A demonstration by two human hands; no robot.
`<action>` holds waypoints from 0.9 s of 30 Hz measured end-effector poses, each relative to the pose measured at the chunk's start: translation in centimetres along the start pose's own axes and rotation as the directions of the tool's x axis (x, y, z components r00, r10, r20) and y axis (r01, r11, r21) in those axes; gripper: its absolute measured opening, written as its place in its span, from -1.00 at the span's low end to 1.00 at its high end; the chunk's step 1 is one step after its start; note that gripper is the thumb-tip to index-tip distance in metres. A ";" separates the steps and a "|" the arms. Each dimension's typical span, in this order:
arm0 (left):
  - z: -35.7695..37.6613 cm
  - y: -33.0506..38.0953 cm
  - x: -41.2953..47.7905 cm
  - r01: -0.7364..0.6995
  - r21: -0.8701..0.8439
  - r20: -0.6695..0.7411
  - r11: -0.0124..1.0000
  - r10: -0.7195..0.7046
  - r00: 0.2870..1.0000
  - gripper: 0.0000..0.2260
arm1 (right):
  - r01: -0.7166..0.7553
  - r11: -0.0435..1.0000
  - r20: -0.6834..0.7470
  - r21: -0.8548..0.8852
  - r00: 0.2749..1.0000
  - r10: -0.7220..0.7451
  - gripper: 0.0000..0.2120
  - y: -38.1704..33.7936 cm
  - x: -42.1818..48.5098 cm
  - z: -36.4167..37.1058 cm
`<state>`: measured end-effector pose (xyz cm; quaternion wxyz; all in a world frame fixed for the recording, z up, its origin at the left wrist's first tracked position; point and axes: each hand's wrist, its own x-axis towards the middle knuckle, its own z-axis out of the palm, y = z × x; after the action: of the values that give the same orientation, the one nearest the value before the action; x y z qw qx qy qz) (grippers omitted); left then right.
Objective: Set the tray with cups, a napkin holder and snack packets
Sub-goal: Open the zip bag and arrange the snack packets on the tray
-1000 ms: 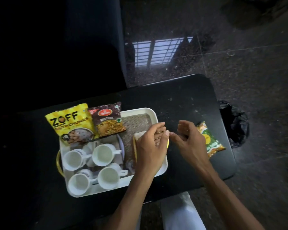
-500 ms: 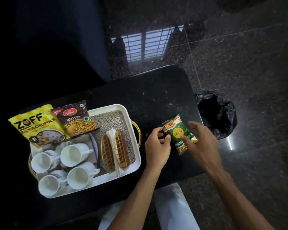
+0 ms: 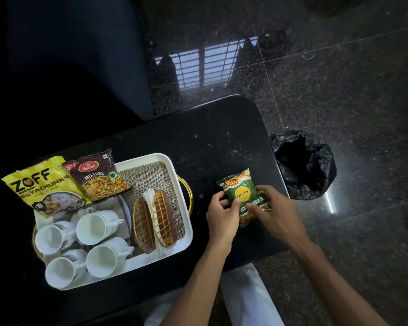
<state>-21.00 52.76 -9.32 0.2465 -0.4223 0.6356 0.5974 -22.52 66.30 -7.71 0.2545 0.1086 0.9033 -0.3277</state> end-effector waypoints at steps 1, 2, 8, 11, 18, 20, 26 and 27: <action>-0.1 0.1 -0.1 -0.012 -0.003 -0.008 1.000 0.012 1.000 -0.63 | 0.003 1.000 -0.004 0.013 1.000 -0.003 -0.50 0.0 -0.1 0.0; -0.2 0.2 -0.2 -0.024 -0.012 -0.015 1.000 0.024 1.000 -0.64 | 0.005 0.999 -0.006 0.034 1.000 -0.005 -0.51 -0.1 -0.1 0.0; -3.3 2.5 -1.8 -0.272 0.008 -0.041 0.962 0.272 0.961 -0.62 | 0.007 0.960 -0.028 0.280 1.000 0.001 -0.51 -3.0 -0.8 -0.2; -6.4 4.6 -2.4 -0.413 0.060 -0.063 0.909 0.416 0.907 -0.63 | 0.079 0.920 -0.045 0.384 0.997 -0.067 -0.44 -6.7 -1.0 -0.6; -14.2 8.7 -1.7 -0.560 0.173 -0.162 0.810 0.584 0.795 -0.67 | 0.233 0.870 -0.044 0.435 0.970 -0.237 -0.58 -15.5 0.8 2.4; -16.2 9.0 -0.9 -0.574 0.203 -0.201 0.793 0.607 0.769 -0.67 | 0.257 0.858 -0.057 0.444 0.964 -0.259 -0.59 -17.4 1.3 3.9; -20.5 8.2 2.1 -0.521 0.187 -0.280 0.833 0.554 0.784 -0.71 | 0.283 0.865 -0.062 0.414 0.957 -0.283 -0.61 -20.7 2.9 9.1; -20.8 7.9 2.6 -0.507 0.175 -0.280 0.844 0.536 0.796 -0.71 | 0.278 0.874 -0.051 0.399 0.958 -0.282 -0.60 -20.8 3.1 9.7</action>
<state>-24.94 31.41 -3.63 -0.0143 -0.3096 0.7848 0.5366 -28.90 44.26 -4.59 0.1805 0.0255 0.8215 -0.5403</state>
